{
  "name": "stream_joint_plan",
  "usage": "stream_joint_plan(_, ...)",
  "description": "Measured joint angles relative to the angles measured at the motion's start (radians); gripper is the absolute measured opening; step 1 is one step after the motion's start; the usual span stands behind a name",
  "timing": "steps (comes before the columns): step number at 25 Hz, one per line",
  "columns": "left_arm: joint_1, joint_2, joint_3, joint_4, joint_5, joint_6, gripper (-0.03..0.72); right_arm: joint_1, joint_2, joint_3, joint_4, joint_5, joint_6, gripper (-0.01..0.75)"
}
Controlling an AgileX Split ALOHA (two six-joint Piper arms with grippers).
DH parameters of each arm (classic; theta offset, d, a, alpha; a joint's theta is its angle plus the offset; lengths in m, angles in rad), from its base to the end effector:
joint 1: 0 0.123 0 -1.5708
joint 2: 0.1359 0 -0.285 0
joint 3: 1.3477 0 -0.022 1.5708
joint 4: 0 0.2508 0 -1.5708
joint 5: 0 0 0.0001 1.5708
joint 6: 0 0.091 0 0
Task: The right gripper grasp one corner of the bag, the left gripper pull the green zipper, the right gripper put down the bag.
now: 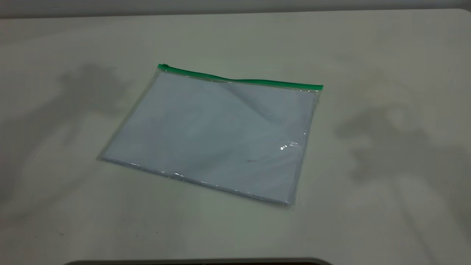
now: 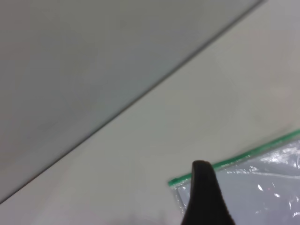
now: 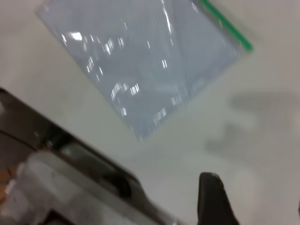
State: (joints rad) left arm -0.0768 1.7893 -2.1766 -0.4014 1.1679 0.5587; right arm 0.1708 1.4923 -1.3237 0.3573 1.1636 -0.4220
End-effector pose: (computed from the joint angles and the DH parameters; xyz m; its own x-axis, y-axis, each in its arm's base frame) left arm 0.3752 -0.0617 0.4721 -0.4306 0.3922 -0.8129 0.5624 0.8210 0.0983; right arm 0.2883 0.0794 0.3281 -0.8176 -0.4022 -0.4120 -0.5109 0.8367 0.1971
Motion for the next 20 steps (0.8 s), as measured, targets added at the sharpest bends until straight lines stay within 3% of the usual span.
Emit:
stream_joint_plan(3,0.0,-0.09,0.076,0.041,0.0,-0.075,0.558,0.055,-0.104,0.044,-0.113,0.055,0.137,0.462)
stream_joint_plan(8,0.0,-0.295,0.375,0.07,0.0,-0.134,0.558,0.128,-0.3,0.181,-0.201,0.066,0.285,0.439)
stream_joint_plan(20,0.0,-0.841,1.207,0.187,0.0,-0.184,0.558,0.137,-0.821,0.695,-0.351,0.057,0.447,0.436)
